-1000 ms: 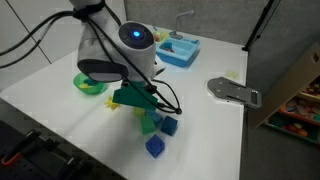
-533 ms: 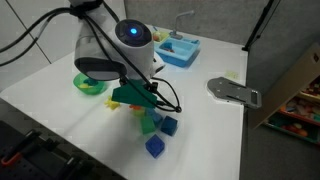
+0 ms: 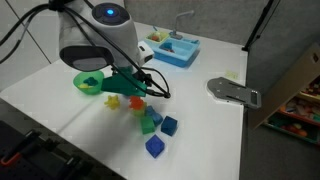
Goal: Put the orange toy on top of the yellow block then put the purple ball in the green bowl
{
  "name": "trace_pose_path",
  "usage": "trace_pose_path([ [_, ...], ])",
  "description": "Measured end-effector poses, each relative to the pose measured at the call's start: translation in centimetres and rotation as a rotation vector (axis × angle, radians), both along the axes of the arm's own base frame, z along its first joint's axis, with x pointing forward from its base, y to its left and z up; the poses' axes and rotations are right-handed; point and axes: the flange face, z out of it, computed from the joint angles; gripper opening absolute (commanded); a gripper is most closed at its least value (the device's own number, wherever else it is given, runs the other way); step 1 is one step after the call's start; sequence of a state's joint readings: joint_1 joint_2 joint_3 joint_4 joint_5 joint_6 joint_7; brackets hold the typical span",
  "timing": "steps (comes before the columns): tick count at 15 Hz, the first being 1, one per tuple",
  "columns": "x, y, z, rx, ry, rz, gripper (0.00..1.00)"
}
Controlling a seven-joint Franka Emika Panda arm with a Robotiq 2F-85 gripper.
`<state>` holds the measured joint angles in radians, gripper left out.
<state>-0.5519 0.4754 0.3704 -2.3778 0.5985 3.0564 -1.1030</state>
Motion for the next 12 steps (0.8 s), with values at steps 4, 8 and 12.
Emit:
trace_pose_path([
  [4,0.7,3.7,-0.4,-0.045,0.023,0.026,1.00],
  [8,1.5,6.5,-0.5,-0.077,0.024,0.077,1.00],
  [12,2.7,7.7,-0.6,-0.102,0.016,0.104,1.00],
])
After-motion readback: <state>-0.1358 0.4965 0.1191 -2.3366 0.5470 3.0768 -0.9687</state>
